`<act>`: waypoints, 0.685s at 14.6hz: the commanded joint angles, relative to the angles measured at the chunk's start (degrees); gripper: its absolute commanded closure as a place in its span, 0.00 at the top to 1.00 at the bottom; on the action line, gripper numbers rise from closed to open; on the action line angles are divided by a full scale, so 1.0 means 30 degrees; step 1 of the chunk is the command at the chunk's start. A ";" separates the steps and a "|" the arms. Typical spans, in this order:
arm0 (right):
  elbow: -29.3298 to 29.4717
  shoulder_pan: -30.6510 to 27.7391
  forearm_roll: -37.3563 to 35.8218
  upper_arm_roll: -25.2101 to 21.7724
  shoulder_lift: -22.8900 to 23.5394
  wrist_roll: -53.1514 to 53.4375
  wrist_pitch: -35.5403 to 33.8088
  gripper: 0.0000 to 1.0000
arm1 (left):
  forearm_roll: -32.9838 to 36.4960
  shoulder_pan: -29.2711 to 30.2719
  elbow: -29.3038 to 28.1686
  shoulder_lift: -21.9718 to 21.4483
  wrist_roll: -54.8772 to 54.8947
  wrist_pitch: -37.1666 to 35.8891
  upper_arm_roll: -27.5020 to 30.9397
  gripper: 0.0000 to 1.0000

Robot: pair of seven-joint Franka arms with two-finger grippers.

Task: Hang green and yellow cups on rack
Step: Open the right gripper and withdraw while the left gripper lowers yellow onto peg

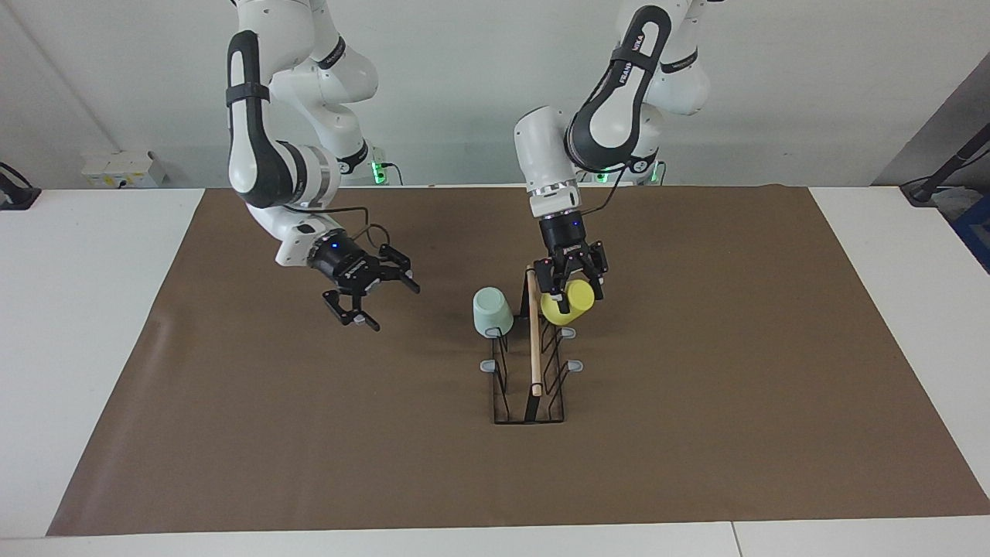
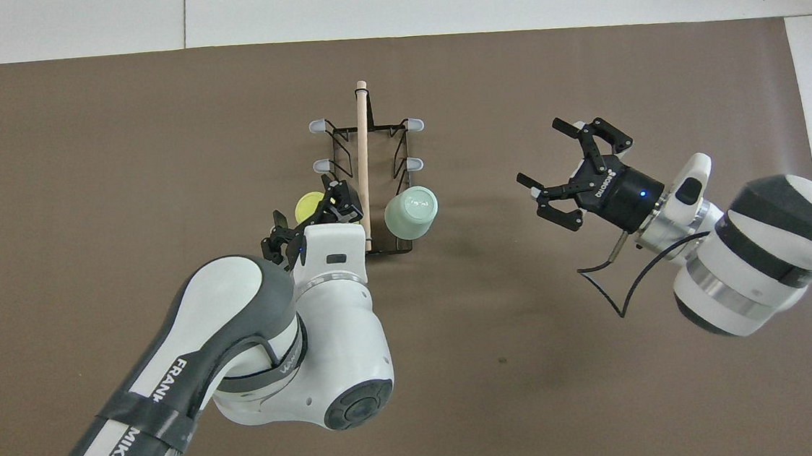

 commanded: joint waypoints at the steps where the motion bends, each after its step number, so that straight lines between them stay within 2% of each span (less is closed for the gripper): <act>1: 0.0886 -0.1873 -0.5020 0.0286 0.0002 0.1621 -0.0319 1.00 | 0.0212 -0.0021 -0.0171 -0.0551 0.0388 0.0258 0.0207 1.00; 4: 0.2028 -0.3253 -1.0030 0.0257 0.0237 0.3025 -0.0964 1.00 | -0.0022 0.0476 0.0209 -0.0726 0.1087 0.0461 0.0207 1.00; 6: 0.2994 -0.3724 -1.4303 0.0198 0.0150 0.4575 -0.0966 1.00 | -0.0634 0.0915 0.0676 -0.0727 0.2082 0.1017 0.0207 1.00; 10: 0.5102 -0.3814 -2.2945 0.0140 -0.0230 0.9697 -0.1053 1.00 | -0.3851 0.2144 0.1789 -0.0610 0.6877 0.1514 0.0207 1.00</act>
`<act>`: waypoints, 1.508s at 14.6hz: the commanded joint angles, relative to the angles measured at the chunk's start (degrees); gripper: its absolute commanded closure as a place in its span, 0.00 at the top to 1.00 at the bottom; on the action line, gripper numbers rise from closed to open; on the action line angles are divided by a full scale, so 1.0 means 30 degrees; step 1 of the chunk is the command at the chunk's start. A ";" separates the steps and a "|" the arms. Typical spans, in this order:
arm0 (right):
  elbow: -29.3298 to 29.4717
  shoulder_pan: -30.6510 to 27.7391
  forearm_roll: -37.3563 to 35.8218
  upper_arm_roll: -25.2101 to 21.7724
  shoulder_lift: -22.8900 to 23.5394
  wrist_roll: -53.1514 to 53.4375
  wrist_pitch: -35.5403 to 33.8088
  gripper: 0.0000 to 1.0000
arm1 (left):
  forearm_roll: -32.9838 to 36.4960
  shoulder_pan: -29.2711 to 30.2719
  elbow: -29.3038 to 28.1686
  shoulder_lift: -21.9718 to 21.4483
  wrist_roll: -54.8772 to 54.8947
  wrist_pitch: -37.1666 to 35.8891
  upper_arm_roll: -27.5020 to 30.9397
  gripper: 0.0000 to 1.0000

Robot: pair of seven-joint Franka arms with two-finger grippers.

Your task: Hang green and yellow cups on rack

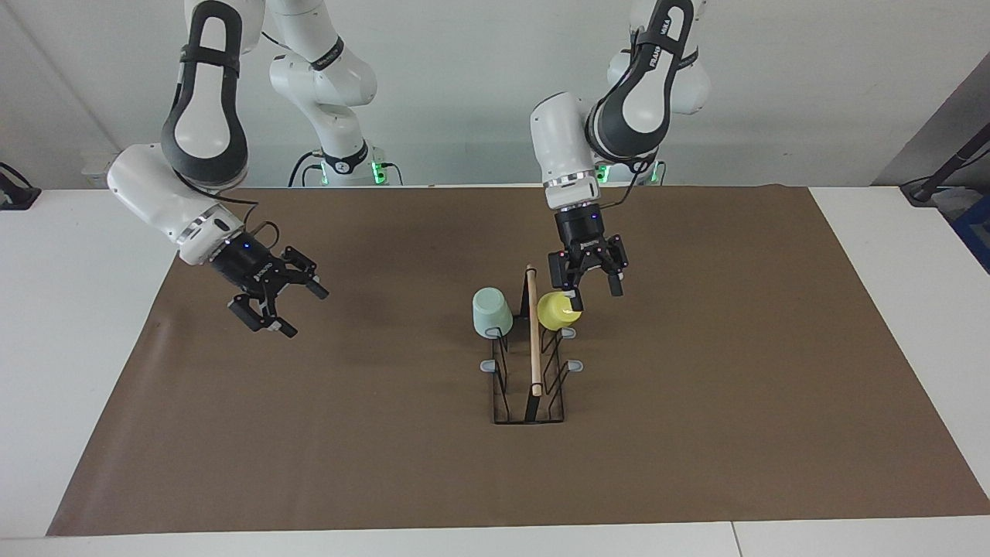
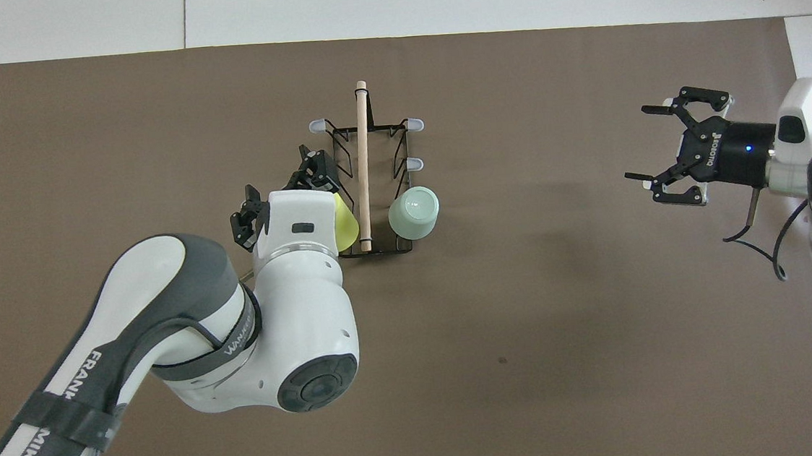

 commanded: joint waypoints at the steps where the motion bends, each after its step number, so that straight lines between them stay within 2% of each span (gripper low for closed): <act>1: 0.1538 -0.0047 -0.5406 0.0149 -0.0268 0.3889 -0.0328 1.00 | -0.2639 0.1250 0.0715 -0.0013 0.4410 0.0952 -0.0034 1.00; 4: 0.1980 0.0363 -0.9574 0.0265 -0.0766 0.9015 -0.0299 1.00 | -0.6328 0.2685 0.1214 -0.0042 1.0441 0.1043 -0.0093 1.00; 10: 0.2245 0.2733 -1.7426 0.0353 -0.1060 1.8975 -0.0299 1.00 | -1.4588 0.5381 0.2327 -0.0363 2.4736 0.0257 -0.0064 1.00; 13: 0.2245 0.3759 -2.0007 0.0383 -0.1207 2.4016 -0.0618 1.00 | -1.8661 0.6729 0.3641 -0.0656 3.1210 -0.2958 -0.0064 1.00; 16: 0.2274 0.4493 -2.1302 0.0412 -0.1615 2.9639 -0.1935 1.00 | -2.2503 0.8601 0.5164 -0.0891 3.8098 -0.7437 0.0024 1.00; 19: 0.2681 0.4962 -2.1275 0.0471 -0.2201 3.4944 -0.3895 1.00 | -2.2982 0.9748 0.5698 -0.1592 4.1104 -1.0960 0.0200 1.00; 22: 0.5077 0.4964 -2.0954 0.0471 -0.2029 3.8495 -0.7288 1.00 | -2.2982 1.0451 0.5288 -0.2707 4.0932 -1.4239 0.0258 1.00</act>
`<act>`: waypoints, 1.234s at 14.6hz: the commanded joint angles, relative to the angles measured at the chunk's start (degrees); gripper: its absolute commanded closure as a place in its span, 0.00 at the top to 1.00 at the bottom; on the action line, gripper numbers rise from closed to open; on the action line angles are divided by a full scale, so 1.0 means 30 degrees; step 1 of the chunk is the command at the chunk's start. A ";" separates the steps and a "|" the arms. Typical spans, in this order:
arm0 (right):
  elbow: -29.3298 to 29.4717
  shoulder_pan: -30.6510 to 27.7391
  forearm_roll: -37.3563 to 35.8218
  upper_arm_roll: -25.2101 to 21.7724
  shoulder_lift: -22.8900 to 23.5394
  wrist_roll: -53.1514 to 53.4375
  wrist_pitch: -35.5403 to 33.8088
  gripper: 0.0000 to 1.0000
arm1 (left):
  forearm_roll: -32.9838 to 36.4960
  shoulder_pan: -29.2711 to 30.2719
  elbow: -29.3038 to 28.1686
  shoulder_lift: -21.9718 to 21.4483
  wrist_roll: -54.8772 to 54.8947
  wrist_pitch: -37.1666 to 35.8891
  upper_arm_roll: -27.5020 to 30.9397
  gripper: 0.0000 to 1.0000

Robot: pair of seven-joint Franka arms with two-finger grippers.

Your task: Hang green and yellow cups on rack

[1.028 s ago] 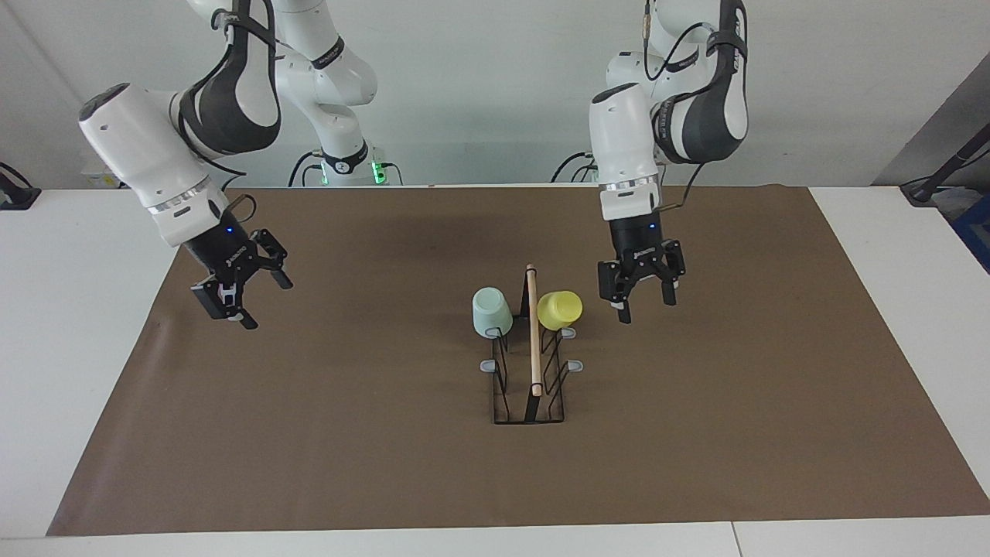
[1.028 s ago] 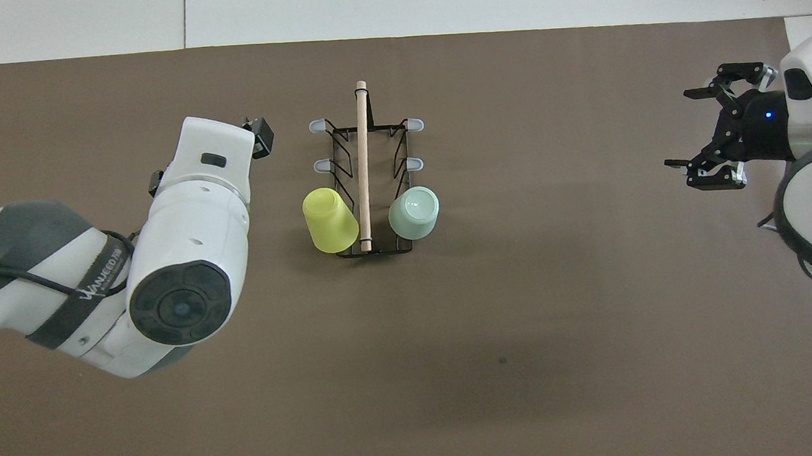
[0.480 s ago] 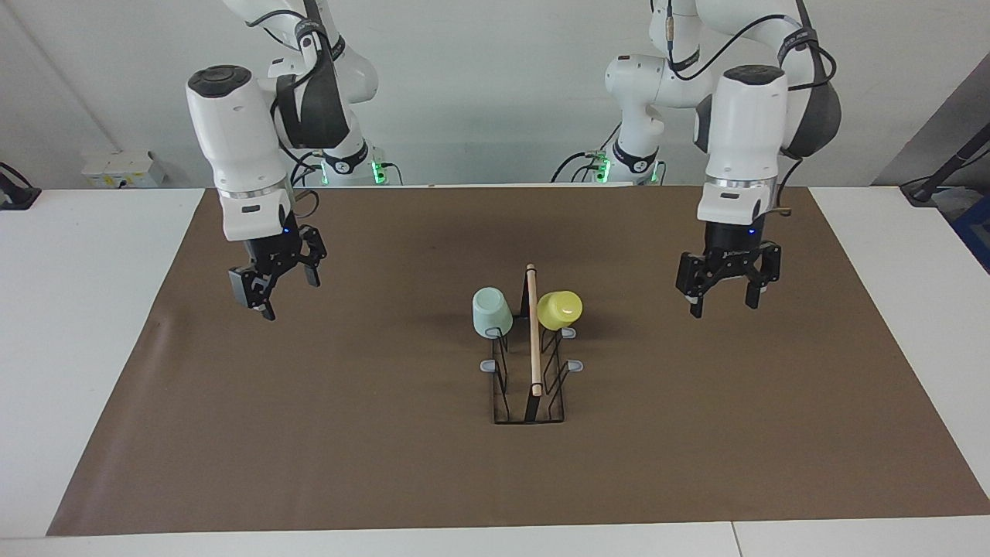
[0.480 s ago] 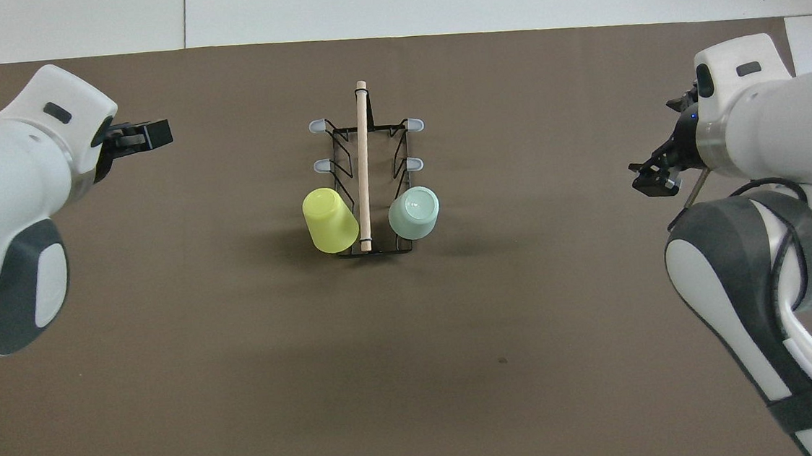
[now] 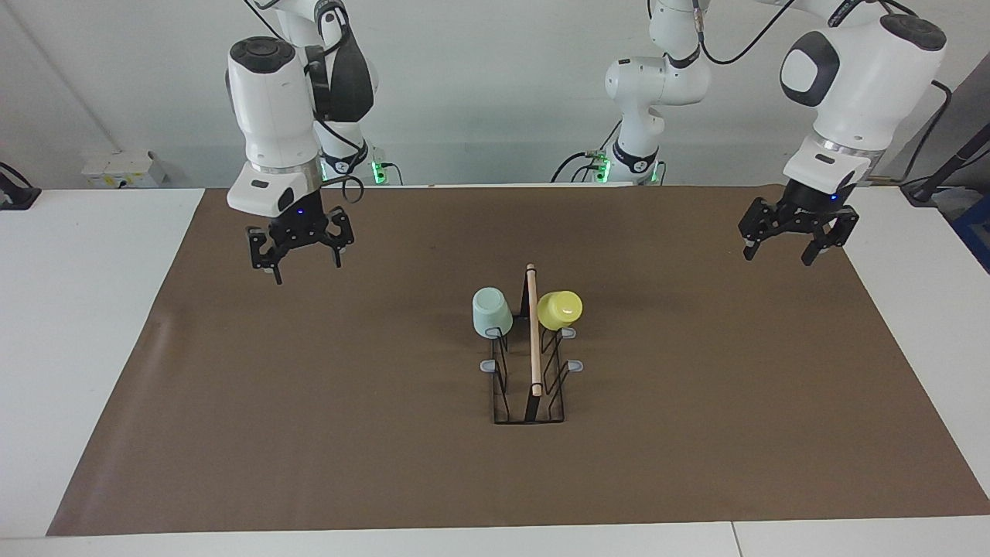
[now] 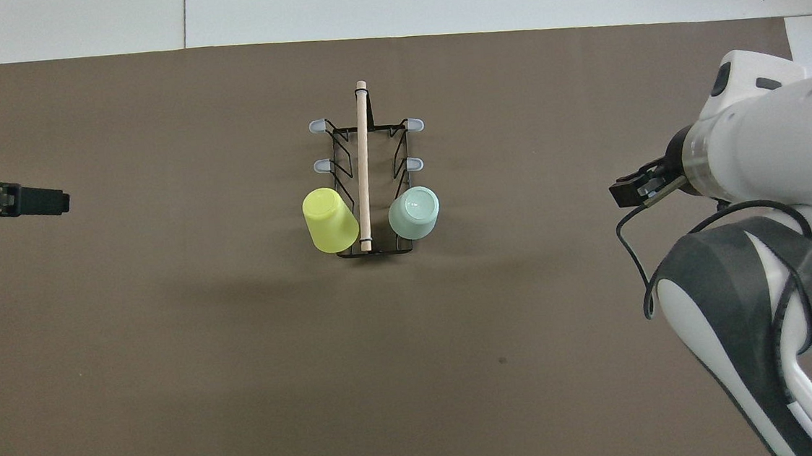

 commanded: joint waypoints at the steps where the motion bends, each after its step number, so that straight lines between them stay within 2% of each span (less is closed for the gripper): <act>1: 0.2468 -0.0232 -0.0041 0.0067 0.0186 0.2803 -0.3218 1.00 | -0.0335 0.0639 -0.0243 -0.0844 0.0385 -0.2382 -0.0082 1.00; 5: 0.4551 -0.0526 0.1715 -0.0138 0.0274 0.5175 -0.7028 1.00 | -0.0335 0.0730 0.1099 -0.0846 0.0298 -0.4228 -0.0082 1.00; 8: 0.6337 -0.1226 0.2972 -0.0167 0.1002 0.6411 -0.9230 1.00 | -0.0218 0.0730 0.3877 0.0148 0.0268 -0.6540 -0.0112 1.00; 10: 0.6314 -0.1900 0.3269 -0.0139 0.1065 0.6354 -0.9293 1.00 | -0.0131 0.0729 0.5086 0.0823 0.0297 -0.7336 -0.0112 1.00; 15: 0.5200 -0.1902 0.3270 -0.0138 0.0567 0.6004 -0.8972 1.00 | 0.0133 0.0583 0.5177 0.0942 0.0268 -0.7689 -0.0200 1.00; 18: 0.5376 -0.2311 0.2977 -0.0168 0.0800 0.3635 -0.8619 1.00 | 0.0368 0.0437 0.4973 0.0797 -0.0168 -0.7427 -0.0287 1.00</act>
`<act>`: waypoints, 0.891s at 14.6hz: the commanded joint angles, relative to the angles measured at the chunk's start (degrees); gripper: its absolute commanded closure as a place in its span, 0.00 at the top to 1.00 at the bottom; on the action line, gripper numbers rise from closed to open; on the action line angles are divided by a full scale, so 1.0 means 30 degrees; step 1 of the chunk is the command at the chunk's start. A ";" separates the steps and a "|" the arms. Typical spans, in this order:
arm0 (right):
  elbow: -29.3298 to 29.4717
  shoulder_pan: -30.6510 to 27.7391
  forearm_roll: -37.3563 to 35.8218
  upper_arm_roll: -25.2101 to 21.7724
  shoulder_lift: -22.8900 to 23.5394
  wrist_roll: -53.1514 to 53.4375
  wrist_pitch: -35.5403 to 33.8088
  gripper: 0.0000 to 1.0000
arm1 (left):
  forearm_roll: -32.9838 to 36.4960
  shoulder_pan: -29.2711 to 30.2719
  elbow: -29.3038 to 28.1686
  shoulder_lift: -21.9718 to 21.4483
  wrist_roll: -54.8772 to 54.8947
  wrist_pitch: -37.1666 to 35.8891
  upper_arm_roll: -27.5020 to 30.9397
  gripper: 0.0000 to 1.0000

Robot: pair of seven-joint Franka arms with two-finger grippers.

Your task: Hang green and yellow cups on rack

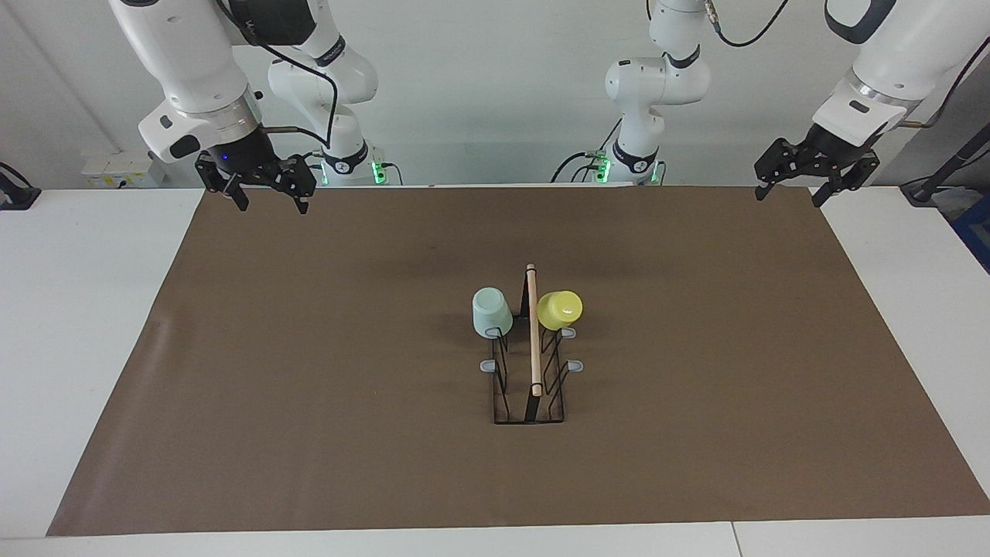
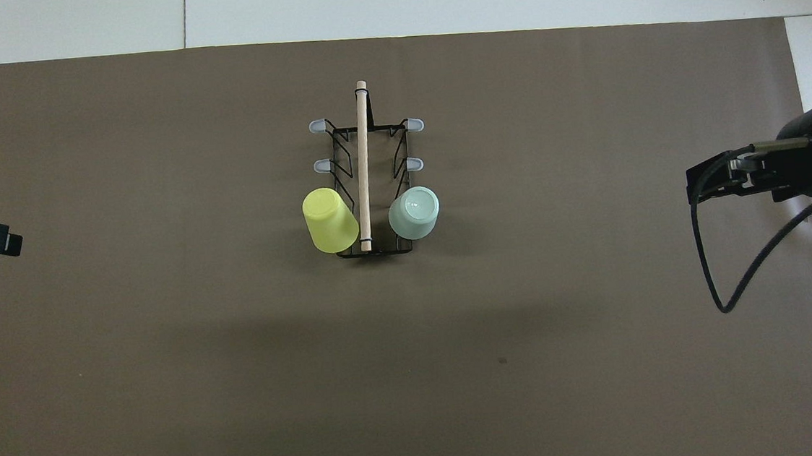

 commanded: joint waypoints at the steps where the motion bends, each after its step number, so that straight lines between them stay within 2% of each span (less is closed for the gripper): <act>1: -0.0001 -0.0625 0.0071 0.0062 0.0304 -0.1411 0.0141 1.00 | 0.0320 -0.0111 0.0468 0.0151 -0.0657 -0.0359 -0.0073 1.00; 8: -0.0001 -0.0392 0.0012 0.0062 0.0394 -0.1324 0.0112 1.00 | 0.0320 -0.0140 0.0292 0.0034 -0.1979 -0.0183 -0.0220 1.00; 13: -0.0001 -0.0597 0.0129 0.0091 0.0219 -0.1353 -0.0268 1.00 | 0.0349 -0.0433 -0.0615 -0.0405 -0.2214 -0.0154 -0.0220 1.00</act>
